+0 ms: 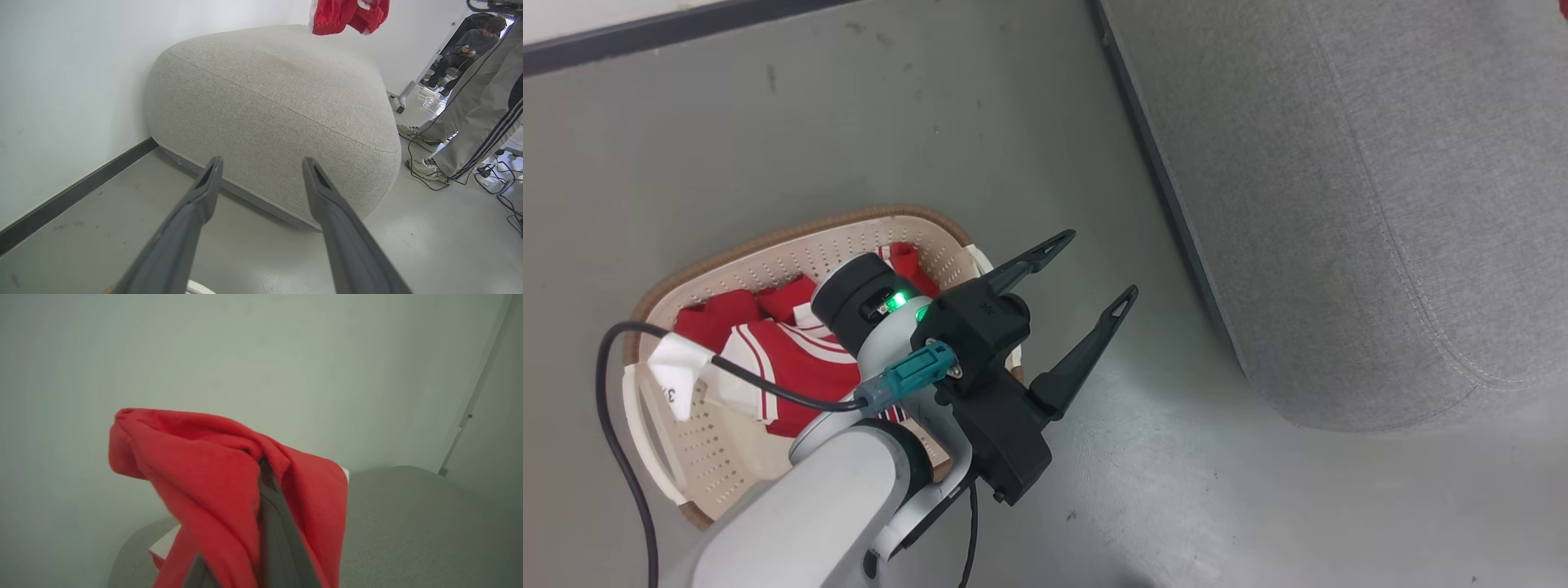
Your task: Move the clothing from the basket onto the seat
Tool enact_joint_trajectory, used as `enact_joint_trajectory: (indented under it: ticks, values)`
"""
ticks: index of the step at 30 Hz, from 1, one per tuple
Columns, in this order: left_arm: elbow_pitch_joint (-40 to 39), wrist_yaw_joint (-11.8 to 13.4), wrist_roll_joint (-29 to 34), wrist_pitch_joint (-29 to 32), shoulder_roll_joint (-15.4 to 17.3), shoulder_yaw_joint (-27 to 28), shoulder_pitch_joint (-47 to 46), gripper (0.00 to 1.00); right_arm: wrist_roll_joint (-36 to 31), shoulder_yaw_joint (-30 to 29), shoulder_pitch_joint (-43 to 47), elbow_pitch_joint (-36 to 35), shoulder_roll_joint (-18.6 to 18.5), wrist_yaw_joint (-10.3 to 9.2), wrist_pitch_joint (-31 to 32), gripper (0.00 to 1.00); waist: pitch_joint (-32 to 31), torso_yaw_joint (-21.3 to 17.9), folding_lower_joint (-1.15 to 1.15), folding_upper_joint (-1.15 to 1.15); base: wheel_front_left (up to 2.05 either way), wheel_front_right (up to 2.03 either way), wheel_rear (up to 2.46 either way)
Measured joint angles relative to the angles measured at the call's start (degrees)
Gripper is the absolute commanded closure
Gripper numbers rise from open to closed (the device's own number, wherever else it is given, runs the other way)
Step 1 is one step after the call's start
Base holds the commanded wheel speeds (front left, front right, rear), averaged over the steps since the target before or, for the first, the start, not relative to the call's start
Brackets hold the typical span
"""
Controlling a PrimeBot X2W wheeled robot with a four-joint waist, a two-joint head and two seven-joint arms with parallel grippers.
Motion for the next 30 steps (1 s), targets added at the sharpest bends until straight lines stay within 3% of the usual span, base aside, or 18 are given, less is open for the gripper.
enact_joint_trajectory:
  ticks: [6,19,30]
  values:
    - [-0.08,0.00,0.00,0.01,-0.12,0.07,-0.88,0.00,-1.62,-0.94,0.12,3.50,0.08,-0.18,0.00,1.00,1.35,0.33,-0.01,0.00,0.00,0.00,0.00]
    - [-0.31,0.00,0.00,0.45,-0.24,0.29,-1.13,0.00,-5.19,-2.36,0.15,10.96,0.02,-3.82,0.00,1.00,2.84,1.04,-0.01,0.00,0.00,0.00,0.00]
    - [-0.20,-0.01,-0.01,0.43,0.08,0.42,-1.31,0.00,-8.29,0.99,0.17,18.74,1.94,-5.48,0.02,1.00,3.82,2.34,-0.01,-0.01,0.00,0.00,0.00]
